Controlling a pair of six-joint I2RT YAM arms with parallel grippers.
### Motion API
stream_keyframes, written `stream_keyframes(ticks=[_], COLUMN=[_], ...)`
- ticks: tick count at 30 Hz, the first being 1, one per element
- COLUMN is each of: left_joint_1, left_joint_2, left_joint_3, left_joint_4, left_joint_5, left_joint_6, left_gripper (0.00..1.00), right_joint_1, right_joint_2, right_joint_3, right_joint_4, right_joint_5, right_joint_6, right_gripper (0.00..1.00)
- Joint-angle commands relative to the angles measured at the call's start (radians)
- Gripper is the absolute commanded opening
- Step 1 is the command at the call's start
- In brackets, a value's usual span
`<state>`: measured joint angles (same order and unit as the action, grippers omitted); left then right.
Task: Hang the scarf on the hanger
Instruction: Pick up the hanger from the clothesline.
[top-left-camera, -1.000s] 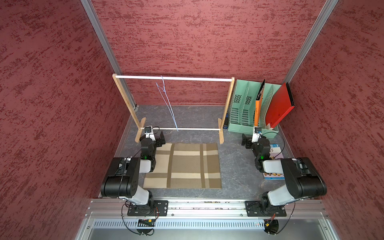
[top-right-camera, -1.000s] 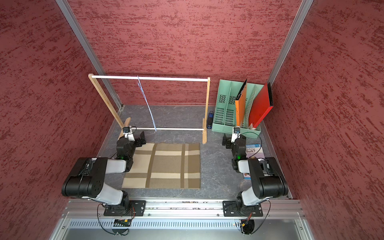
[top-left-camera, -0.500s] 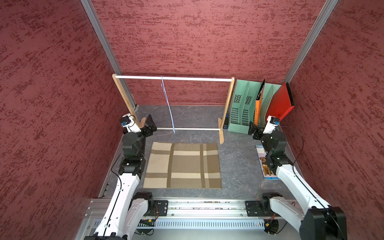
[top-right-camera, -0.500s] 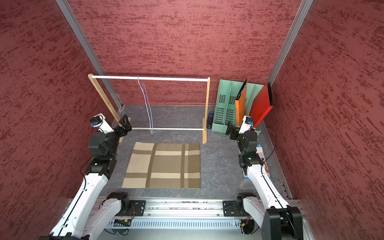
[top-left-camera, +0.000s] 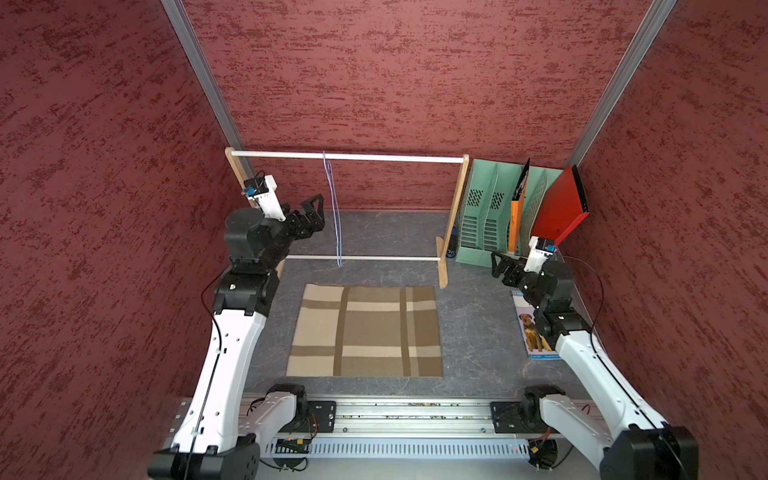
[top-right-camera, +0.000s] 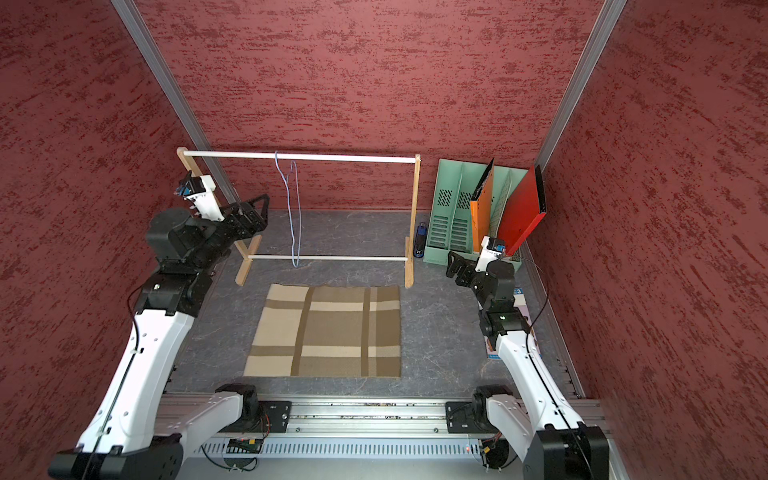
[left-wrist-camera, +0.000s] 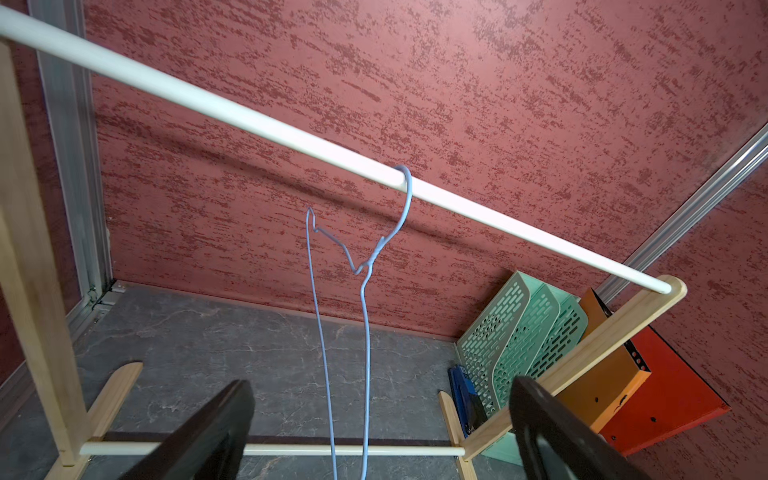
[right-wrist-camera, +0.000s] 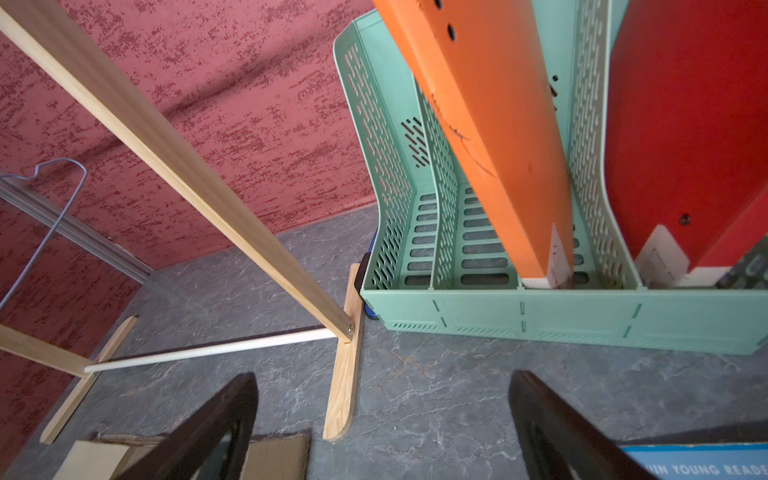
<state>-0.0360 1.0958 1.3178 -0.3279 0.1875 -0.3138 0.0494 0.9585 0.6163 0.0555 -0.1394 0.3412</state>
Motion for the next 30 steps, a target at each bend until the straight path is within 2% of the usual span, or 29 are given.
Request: stream_keyframes(ticks=[1,6,15,27,30], left_joint_1=[-0.004,-0.003,-0.005,-0.010,-0.011], left_joint_2=[0.092,0.242,0.390,0.481,0.488], left_joint_3=[0.081,0.196,0.298,0.354,0.356], left_joint_4=[-0.072,-0.116,-0.120,-0.129,-0.131], left_joint_5=[0.080,0.113,0.039,0.044,0.047], left_joint_6=[0.019,0.038,0.093,0.125,0.129], left_gripper=[0.96,0.92,0.85,0.52,0.40], right_joint_1=[-0.006,-0.006,-0.006,-0.006,-0.005], right_joint_2=[-0.008,-0.021,-0.017,-0.005,0.003], right_joint_3=[0.031,0.022,0.014,0.013,0.013], right_joint_4=[-0.027,-0.047,-0.046,-0.043,-0.042], right_joint_5=[-0.043,-0.026,-0.010,0.001,-0.002], right_joint_6=[0.024,0.017,0.001,0.010,0.017], right_gripper=[0.99,0.98,0.99,0.98,0.99])
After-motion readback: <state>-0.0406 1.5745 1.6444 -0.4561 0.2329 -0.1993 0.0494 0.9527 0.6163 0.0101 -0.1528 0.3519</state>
